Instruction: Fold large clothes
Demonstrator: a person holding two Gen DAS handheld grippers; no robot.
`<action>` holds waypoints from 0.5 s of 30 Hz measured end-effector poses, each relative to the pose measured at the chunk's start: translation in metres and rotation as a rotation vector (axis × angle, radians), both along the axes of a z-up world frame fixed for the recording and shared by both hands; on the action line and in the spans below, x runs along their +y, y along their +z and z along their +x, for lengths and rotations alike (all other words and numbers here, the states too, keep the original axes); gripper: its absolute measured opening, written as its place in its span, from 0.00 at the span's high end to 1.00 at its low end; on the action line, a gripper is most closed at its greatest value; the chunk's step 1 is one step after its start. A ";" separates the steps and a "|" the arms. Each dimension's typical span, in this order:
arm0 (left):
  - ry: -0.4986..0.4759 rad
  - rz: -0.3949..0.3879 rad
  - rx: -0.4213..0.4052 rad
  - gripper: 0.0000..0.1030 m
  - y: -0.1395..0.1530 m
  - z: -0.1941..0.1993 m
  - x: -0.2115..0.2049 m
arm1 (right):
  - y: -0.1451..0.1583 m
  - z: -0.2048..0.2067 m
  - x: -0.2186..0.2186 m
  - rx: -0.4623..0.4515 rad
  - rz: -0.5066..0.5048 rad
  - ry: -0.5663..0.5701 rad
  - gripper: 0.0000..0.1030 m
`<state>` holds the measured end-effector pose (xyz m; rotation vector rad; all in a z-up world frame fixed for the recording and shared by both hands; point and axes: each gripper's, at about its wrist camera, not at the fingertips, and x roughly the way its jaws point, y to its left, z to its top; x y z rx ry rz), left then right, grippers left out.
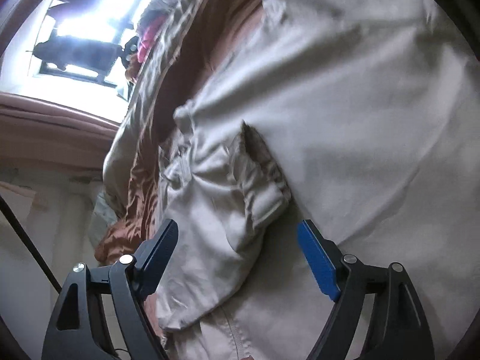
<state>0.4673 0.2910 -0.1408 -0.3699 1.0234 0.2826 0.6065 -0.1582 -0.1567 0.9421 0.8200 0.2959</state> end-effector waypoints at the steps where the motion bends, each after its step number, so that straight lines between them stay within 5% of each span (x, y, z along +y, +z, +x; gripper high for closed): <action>1: -0.016 -0.006 -0.017 0.62 0.008 0.001 -0.008 | 0.006 -0.002 -0.004 -0.010 -0.009 0.000 0.21; 3: -0.033 -0.005 -0.040 0.44 0.018 0.003 -0.020 | 0.015 -0.006 -0.015 -0.037 -0.015 -0.009 0.21; 5: -0.052 -0.009 -0.079 0.38 0.030 0.007 -0.038 | 0.022 -0.016 -0.033 -0.055 -0.061 -0.069 0.21; 8: -0.084 -0.029 -0.112 0.38 0.043 0.017 -0.061 | 0.030 -0.023 -0.057 -0.075 -0.151 -0.132 0.21; 15: -0.165 -0.019 -0.136 0.38 0.043 0.052 -0.124 | 0.028 -0.027 -0.120 -0.111 -0.165 -0.225 0.27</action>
